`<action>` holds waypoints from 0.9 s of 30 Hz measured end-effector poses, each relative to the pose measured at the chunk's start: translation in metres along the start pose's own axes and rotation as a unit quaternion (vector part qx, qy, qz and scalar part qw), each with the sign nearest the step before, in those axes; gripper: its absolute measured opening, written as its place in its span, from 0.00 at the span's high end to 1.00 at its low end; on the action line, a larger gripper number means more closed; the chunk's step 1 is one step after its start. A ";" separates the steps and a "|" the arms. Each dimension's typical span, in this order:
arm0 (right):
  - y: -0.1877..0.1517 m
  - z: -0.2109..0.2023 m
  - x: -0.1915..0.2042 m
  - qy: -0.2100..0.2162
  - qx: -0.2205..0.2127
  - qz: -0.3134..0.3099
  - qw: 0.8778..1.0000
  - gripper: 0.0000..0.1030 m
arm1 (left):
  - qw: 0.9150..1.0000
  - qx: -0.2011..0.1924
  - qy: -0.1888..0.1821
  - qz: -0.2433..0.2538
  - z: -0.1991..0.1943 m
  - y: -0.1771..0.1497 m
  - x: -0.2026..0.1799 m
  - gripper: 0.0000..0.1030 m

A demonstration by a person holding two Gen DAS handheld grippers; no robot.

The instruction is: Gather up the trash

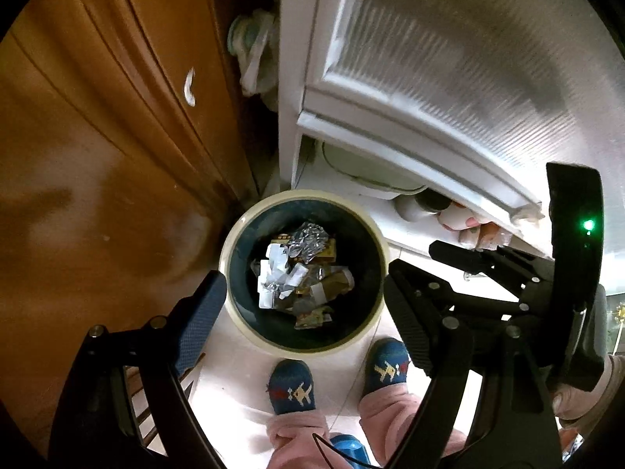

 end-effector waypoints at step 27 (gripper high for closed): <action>-0.067 -0.316 0.086 -0.023 -0.096 0.030 0.995 0.50 | 0.995 -0.088 -0.012 0.037 -0.311 -0.044 -0.054 0.22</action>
Point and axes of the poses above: each gripper's, at about its wrist camera, not at the fingertips, and z roughly the way its jaws point, x to its left, y to its top, the point moved 10 cm from there along z, roughly the way its jaws point, and after that the axes turned 15 degrees about x, right-handed, at the moved point
